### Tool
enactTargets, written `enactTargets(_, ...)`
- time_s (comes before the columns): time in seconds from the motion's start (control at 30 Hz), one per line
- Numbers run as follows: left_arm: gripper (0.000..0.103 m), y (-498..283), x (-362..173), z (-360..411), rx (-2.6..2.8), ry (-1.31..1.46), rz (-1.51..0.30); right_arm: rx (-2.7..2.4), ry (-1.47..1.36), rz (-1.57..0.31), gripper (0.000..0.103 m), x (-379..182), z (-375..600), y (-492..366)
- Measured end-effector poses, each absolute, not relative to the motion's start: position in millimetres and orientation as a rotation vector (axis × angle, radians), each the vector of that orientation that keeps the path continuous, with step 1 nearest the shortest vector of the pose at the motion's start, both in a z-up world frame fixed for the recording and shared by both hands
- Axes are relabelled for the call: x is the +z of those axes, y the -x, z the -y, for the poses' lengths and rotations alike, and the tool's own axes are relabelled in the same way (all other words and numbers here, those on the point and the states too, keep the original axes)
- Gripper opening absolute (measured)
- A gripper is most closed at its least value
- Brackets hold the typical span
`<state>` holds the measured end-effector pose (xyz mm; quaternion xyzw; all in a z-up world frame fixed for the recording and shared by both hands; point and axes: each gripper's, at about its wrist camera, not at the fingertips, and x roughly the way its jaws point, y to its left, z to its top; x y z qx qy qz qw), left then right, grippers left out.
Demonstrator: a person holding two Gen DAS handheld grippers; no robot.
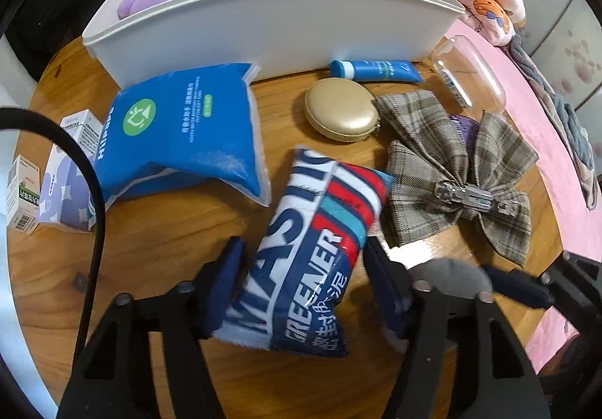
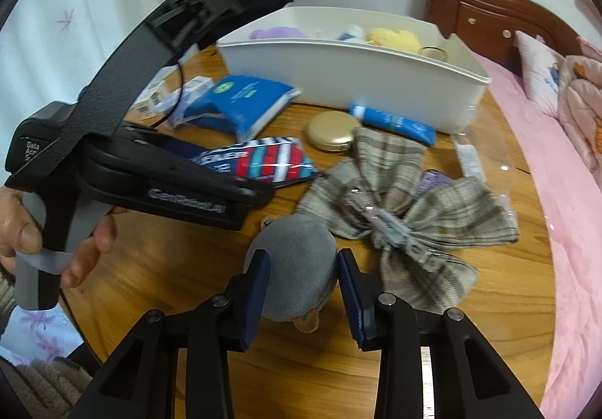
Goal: Organize objects
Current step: 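Grasp the MASTIC GREENER packet with the left tool while the right tool grasps the grey round pad, then carry the packet and grey pad into the tray and release both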
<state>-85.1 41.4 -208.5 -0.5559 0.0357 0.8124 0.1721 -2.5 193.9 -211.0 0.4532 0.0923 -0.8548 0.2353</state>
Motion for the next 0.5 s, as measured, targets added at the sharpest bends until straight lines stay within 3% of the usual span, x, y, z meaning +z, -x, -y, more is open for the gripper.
enactTargets(0.07, 0.052, 82, -208, -40, 2.304, 1.574, -0.107, -2.321, -1.234, -0.249, 0.030, -211, -190, 0)
enactTargets(0.27, 0.050, 73, -207, -42, 2.286, 1.549, -0.101, -2.303, -1.194, -0.236, 0.021, -205, -188, -9)
enactTargets(0.5, 0.048, 70, -201, -30, 2.267, 1.554, 0.014, -2.316, -1.186, -0.215, 0.020, -198, -190, -12)
